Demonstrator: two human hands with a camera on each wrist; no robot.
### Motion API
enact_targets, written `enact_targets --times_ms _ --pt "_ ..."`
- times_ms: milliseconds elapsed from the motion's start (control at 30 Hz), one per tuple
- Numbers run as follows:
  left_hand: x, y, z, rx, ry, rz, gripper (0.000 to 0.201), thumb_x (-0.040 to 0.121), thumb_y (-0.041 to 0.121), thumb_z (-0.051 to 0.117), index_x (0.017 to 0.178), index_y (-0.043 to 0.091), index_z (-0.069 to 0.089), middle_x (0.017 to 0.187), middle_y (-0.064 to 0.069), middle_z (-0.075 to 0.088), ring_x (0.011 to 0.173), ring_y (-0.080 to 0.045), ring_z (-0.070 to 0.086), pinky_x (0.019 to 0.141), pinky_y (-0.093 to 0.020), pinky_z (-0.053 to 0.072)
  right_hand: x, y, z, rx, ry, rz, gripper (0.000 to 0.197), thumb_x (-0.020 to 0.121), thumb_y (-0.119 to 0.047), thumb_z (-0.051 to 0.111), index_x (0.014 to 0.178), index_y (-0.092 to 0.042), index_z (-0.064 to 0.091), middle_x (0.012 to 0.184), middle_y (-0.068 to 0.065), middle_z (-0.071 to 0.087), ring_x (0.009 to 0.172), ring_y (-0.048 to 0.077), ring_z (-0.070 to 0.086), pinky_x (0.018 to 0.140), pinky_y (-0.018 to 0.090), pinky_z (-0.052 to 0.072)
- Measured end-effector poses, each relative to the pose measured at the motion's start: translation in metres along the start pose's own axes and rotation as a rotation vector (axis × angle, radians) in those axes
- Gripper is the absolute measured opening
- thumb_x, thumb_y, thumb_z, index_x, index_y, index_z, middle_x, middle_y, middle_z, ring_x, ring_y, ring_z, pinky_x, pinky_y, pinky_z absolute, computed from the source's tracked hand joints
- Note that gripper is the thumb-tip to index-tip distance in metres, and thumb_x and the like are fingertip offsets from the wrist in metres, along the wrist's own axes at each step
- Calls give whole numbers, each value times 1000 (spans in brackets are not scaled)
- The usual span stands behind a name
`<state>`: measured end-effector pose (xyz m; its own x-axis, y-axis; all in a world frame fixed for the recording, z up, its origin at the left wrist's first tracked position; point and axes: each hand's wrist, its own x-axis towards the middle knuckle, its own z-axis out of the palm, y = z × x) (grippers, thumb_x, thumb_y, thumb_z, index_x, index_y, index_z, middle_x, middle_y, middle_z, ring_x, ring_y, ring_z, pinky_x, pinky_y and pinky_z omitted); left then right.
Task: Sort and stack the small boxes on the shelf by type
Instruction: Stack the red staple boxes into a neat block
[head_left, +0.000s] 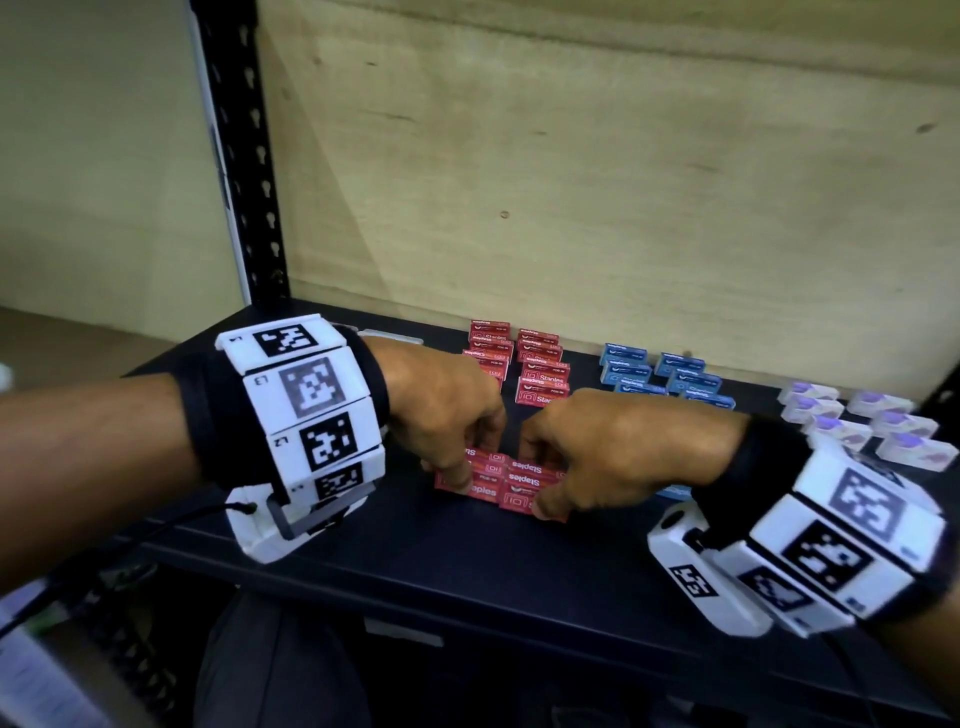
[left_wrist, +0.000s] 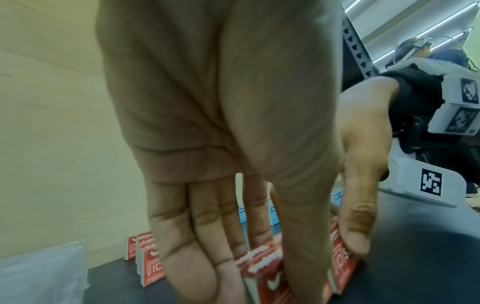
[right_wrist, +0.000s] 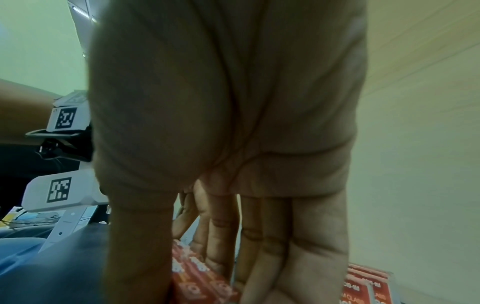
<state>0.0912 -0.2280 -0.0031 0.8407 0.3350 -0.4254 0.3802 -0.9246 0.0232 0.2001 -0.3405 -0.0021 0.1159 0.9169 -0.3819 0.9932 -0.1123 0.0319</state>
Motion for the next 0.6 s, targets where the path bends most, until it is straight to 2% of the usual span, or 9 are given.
enact_targets --times_ms 100,233,300,400,467,533,600 --pt "1 -2 1 -16 -14 0 36 84 38 73 117 28 61 99 4 72 90 -10 67 85 -32 55 1 1 1 0 2 -2 35 87 -42 70 119 -27 63 105 -9 65 90 13 60 72 25 49" --pt "3 -4 2 -19 -21 -3 39 82 39 74 117 30 61 101 5 72 91 -9 66 87 -31 55 2 1 2 6 -1 -4 34 88 -42 69 118 -28 62 99 -10 62 85 11 58 64 21 44" --pt "3 -4 2 -25 -22 -6 39 82 39 74 117 30 60 103 7 70 92 -9 66 86 -29 54 3 2 2 13 -8 1 34 88 -43 69 118 -28 62 98 -11 62 85 11 59 64 22 45" --pt "3 -4 0 -47 -56 -11 42 81 40 76 119 31 59 103 9 68 93 -10 66 87 -30 54 5 2 3 20 -38 9 39 88 -47 67 121 -28 60 106 -9 65 91 12 61 71 24 48" --pt "2 -5 -5 -63 -80 -14 44 78 43 77 118 33 60 105 9 69 93 -10 67 86 -28 53 2 4 0 33 -61 11 46 86 -54 66 124 -30 58 109 -10 64 95 12 60 80 28 51" --pt "1 -9 -14 -78 -66 -17 45 77 45 77 117 34 60 105 10 69 92 -10 67 81 -24 51 -1 10 -10 63 -73 28 51 83 -60 66 124 -32 56 110 -12 63 99 12 60 90 32 51" --pt "2 -15 -25 -72 -35 -32 43 78 48 75 117 34 61 103 10 71 91 -9 66 84 -26 51 0 21 -24 89 -80 50 50 81 -62 66 122 -34 58 110 -11 66 99 11 63 93 32 51"
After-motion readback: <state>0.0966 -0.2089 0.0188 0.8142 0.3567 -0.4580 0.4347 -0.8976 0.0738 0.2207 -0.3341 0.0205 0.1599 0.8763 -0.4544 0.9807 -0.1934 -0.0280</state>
